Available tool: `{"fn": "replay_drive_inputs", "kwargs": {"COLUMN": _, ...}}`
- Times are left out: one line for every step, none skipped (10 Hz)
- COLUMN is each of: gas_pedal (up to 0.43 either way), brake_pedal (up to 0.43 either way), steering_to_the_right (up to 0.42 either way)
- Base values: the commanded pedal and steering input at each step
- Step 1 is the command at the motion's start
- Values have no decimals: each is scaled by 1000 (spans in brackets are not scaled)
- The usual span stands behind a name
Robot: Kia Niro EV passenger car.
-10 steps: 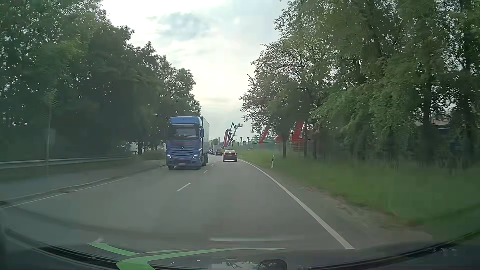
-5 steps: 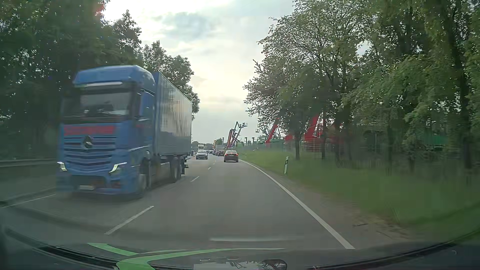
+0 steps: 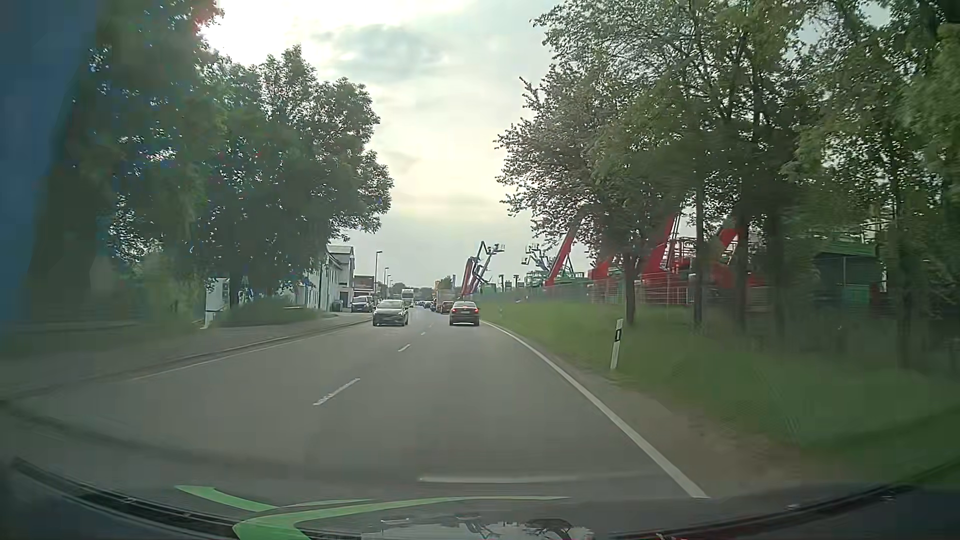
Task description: Follow the waypoints while adhering to traffic rules and regulations
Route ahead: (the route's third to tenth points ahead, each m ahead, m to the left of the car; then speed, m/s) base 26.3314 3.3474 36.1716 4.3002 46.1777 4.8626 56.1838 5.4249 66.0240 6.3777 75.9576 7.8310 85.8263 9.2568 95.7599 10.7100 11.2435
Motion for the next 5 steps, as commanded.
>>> {"fn": "replay_drive_inputs", "kwargs": {"gas_pedal": 0, "brake_pedal": 0, "steering_to_the_right": -11}}
{"fn": "replay_drive_inputs", "kwargs": {"gas_pedal": 0, "brake_pedal": 0, "steering_to_the_right": -11}}
{"fn": "replay_drive_inputs", "kwargs": {"gas_pedal": 0, "brake_pedal": 0, "steering_to_the_right": -11}}
{"fn": "replay_drive_inputs", "kwargs": {"gas_pedal": 0, "brake_pedal": 0, "steering_to_the_right": -11}}
{"fn": "replay_drive_inputs", "kwargs": {"gas_pedal": 0, "brake_pedal": 0, "steering_to_the_right": -11}}
